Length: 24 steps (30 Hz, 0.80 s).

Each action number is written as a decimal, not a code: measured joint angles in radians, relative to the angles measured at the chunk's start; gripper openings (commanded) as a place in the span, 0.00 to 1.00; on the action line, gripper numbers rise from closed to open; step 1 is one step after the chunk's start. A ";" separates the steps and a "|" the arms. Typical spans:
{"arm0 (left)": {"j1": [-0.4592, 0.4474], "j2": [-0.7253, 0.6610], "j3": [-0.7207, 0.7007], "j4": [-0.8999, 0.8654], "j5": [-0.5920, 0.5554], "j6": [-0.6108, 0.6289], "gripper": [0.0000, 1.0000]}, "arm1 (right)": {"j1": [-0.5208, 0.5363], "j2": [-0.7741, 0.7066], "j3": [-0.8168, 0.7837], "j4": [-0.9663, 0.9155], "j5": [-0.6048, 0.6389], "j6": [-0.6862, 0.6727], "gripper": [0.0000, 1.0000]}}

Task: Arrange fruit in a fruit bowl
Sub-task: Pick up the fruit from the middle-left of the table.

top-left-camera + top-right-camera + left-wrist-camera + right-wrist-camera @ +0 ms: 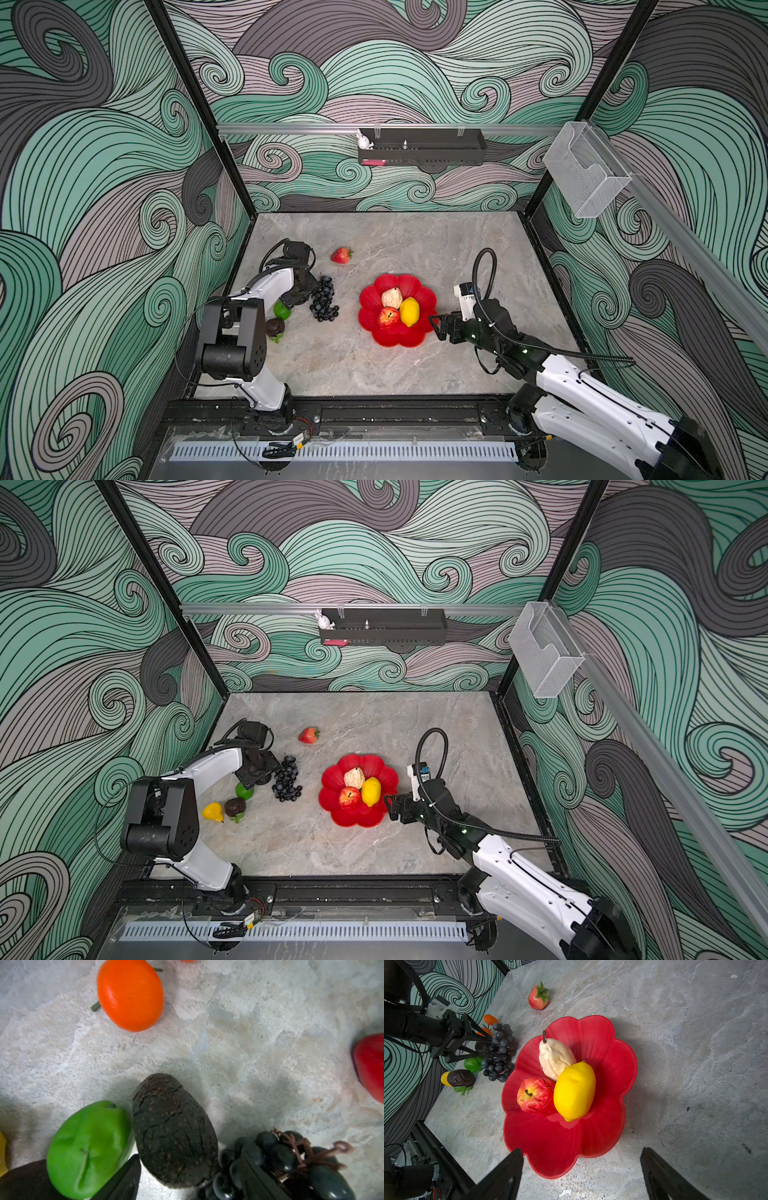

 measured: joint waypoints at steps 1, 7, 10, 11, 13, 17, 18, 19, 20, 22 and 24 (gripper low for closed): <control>0.003 0.002 0.000 0.002 0.000 0.000 0.76 | 0.000 0.003 0.000 0.001 0.000 0.000 0.89; 0.022 0.034 0.000 0.011 0.006 0.000 0.75 | 0.000 0.019 0.000 0.007 0.000 0.000 0.89; 0.024 0.048 0.000 0.014 0.012 0.004 0.71 | 0.000 0.024 0.000 0.010 0.000 0.000 0.89; 0.028 0.050 0.000 0.016 0.014 0.005 0.70 | 0.000 0.027 0.000 0.012 0.000 0.000 0.89; 0.028 0.052 0.000 0.019 0.017 0.006 0.68 | 0.000 0.031 0.000 0.013 0.000 0.000 0.89; 0.028 0.057 0.000 0.026 0.022 0.011 0.62 | 0.000 0.032 0.000 0.014 0.000 0.001 0.89; 0.028 0.058 0.000 0.027 0.024 0.010 0.61 | 0.000 0.032 0.000 0.014 0.000 0.001 0.89; 0.028 0.060 0.000 0.028 0.025 0.012 0.61 | 0.000 0.032 0.000 0.014 0.000 0.001 0.89; 0.028 0.060 0.000 0.029 0.026 0.012 0.61 | 0.000 0.032 0.000 0.014 0.000 0.001 0.89; 0.028 0.060 0.000 0.030 0.026 0.012 0.60 | 0.000 0.032 0.000 0.013 0.001 0.000 0.89; 0.028 0.060 0.000 0.031 0.026 0.012 0.56 | 0.000 0.032 0.000 0.014 0.002 0.000 0.89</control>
